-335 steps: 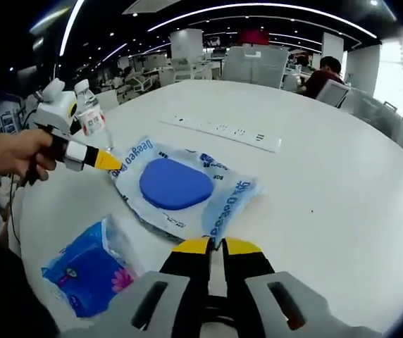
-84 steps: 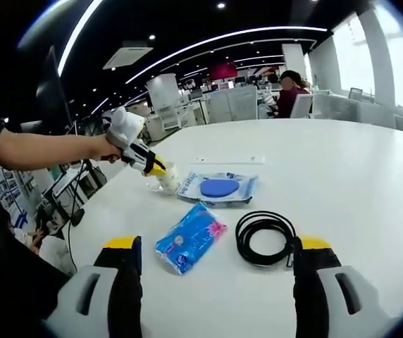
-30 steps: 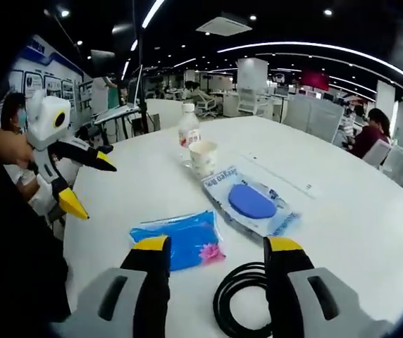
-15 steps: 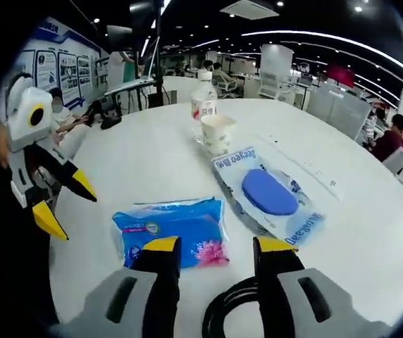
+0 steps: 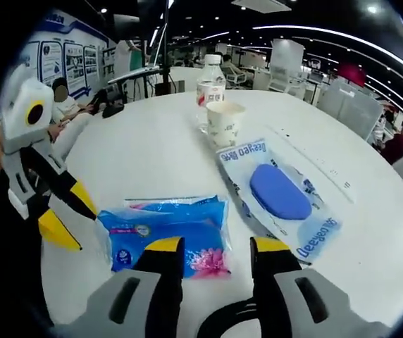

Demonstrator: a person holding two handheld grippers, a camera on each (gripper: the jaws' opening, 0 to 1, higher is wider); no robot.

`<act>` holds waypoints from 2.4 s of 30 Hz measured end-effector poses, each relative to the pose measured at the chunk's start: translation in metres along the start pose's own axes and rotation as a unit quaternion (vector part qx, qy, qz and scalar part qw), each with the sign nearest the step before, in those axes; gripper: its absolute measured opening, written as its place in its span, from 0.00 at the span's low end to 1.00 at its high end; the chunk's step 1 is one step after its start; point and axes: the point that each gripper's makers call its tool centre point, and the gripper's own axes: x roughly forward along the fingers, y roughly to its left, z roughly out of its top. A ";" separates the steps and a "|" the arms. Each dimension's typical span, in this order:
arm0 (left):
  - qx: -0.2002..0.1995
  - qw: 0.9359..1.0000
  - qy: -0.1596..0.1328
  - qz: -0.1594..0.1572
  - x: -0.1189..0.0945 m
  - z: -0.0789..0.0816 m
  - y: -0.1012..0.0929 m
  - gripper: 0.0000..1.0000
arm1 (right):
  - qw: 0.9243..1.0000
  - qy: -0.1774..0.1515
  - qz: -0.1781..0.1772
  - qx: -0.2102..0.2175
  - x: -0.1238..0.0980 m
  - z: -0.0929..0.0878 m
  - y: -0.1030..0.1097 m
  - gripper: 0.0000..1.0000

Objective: Arrange the tabletop items into an orderly group along one side of the table until the central work area is clear of visible clutter.

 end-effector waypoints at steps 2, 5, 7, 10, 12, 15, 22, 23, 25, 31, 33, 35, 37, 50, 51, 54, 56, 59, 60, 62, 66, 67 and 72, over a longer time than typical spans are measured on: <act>-0.002 1.000 -0.004 0.002 0.003 0.002 0.000 0.24 | 1.000 0.009 0.002 -0.002 0.003 -0.005 0.002 0.26; 0.000 1.000 0.003 0.006 0.009 0.000 0.002 0.21 | 1.000 0.015 0.005 -0.007 0.007 -0.009 0.006 0.22; -0.005 1.000 0.006 0.012 0.012 -0.001 0.006 0.19 | 1.000 0.017 0.001 -0.003 0.006 -0.011 0.006 0.20; -0.030 0.999 0.009 0.006 0.007 -0.004 0.001 0.19 | 1.000 0.016 -0.011 0.003 0.004 -0.011 0.003 0.10; -0.019 1.000 0.002 0.005 0.004 -0.002 -0.003 0.22 | 1.000 0.015 -0.020 0.012 0.002 -0.012 0.001 0.05; -0.019 1.000 0.002 0.007 0.004 -0.003 -0.002 0.26 | 0.999 0.013 -0.021 0.023 0.000 -0.014 0.001 0.02; -0.029 1.000 0.005 0.011 0.011 -0.006 0.016 0.04 | 0.999 0.014 -0.022 0.035 -0.005 -0.017 0.005 0.00; -0.032 0.999 0.011 0.013 0.010 -0.009 0.018 0.03 | 0.999 0.013 -0.024 0.035 -0.005 -0.017 0.005 0.00; -0.031 0.999 0.017 0.013 0.007 -0.012 0.016 0.00 | 0.999 0.009 -0.023 0.043 -0.007 -0.016 0.007 0.00; -0.042 0.999 0.027 0.007 0.006 -0.017 0.016 0.00 | 0.998 0.003 -0.031 0.051 -0.014 -0.016 0.008 0.00; -0.042 0.999 0.031 0.003 0.006 -0.017 0.016 0.00 | 0.998 -0.001 -0.034 0.053 -0.017 -0.016 0.009 0.00; -0.033 0.999 0.033 0.001 0.004 -0.018 0.016 0.00 | 0.998 -0.004 -0.038 0.055 -0.022 -0.015 0.010 0.00; -0.028 0.999 0.030 -0.002 0.001 -0.017 0.014 0.00 | 0.997 -0.009 -0.042 0.057 -0.022 -0.014 0.009 0.00; 0.013 1.000 0.009 -0.021 -0.010 0.009 0.005 0.00 | 0.993 -0.056 -0.076 0.072 -0.049 0.009 -0.001 0.00; 0.021 0.999 0.008 -0.023 -0.010 0.011 0.005 0.00 | 0.993 -0.057 -0.078 0.073 -0.048 0.007 -0.004 0.00; 0.028 0.999 0.005 -0.028 -0.009 0.018 0.004 0.00 | 0.992 -0.059 -0.086 0.075 -0.055 0.008 -0.007 0.00; 0.035 0.999 0.003 -0.033 -0.009 0.025 0.003 0.00 | 0.991 -0.061 -0.091 0.077 -0.059 0.009 -0.010 0.00; 0.049 0.998 -0.002 -0.035 -0.007 0.035 0.006 0.00 | 0.989 -0.065 -0.102 0.083 -0.067 0.012 -0.015 0.00; 0.051 0.998 -0.003 -0.036 -0.007 0.038 0.005 0.00 | 0.988 -0.065 -0.106 0.086 -0.070 0.013 -0.017 0.00; 0.051 0.998 -0.004 -0.039 -0.007 0.045 0.004 0.00 | 0.987 -0.069 -0.113 0.089 -0.074 0.015 -0.019 0.00; 0.060 0.997 -0.007 -0.047 -0.006 0.061 0.002 0.00 | 0.984 -0.072 -0.131 0.094 -0.084 0.017 -0.028 0.00; 0.063 0.997 -0.007 -0.048 -0.005 0.065 0.001 0.00 | 0.984 -0.073 -0.134 0.094 -0.084 0.017 -0.030 0.00; 0.093 0.994 -0.008 -0.057 0.000 0.083 -0.004 0.00 | 0.979 -0.078 -0.155 0.107 -0.100 0.019 -0.043 0.00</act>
